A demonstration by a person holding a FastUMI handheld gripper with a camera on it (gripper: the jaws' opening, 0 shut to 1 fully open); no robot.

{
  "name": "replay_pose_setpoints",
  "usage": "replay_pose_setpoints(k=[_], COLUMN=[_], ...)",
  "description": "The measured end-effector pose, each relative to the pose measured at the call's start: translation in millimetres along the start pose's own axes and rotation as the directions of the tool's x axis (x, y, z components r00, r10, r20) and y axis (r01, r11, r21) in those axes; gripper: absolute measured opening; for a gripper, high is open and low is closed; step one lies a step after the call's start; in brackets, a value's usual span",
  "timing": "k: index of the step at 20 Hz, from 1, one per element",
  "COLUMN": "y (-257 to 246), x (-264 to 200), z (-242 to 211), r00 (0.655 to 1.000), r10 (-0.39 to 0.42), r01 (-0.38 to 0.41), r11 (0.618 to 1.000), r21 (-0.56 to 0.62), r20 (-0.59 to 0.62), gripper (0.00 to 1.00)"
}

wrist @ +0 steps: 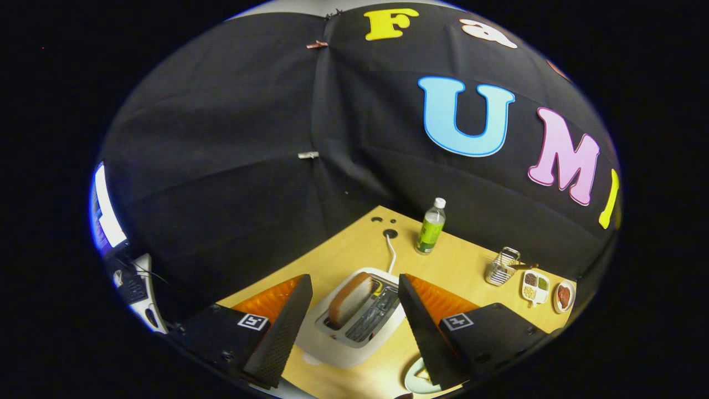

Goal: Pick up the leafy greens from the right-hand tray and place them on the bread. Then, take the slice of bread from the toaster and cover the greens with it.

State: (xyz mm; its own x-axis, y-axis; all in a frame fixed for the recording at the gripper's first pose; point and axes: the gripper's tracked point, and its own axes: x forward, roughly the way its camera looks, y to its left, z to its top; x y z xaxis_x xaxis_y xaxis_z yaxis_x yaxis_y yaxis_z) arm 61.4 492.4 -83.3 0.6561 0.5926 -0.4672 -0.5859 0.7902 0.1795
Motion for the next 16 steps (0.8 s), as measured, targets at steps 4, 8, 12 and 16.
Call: replay_pose_setpoints(k=[4,8,12,16], y=[9,10,9,14], x=[52,70,74,73], z=[-29,-53,-67,-71], r00=[0.994,0.981,0.971,0.968], r10=[-0.018,-0.031,-0.034,0.005], r01=[0.026,0.058,0.083,0.079], r11=[0.997,0.989,0.977,0.945], r21=[0.068,0.137,0.198,0.319], r20=[-0.111,-0.194,-0.237,-0.253], gripper=[0.97,0.88,0.48,0.19])
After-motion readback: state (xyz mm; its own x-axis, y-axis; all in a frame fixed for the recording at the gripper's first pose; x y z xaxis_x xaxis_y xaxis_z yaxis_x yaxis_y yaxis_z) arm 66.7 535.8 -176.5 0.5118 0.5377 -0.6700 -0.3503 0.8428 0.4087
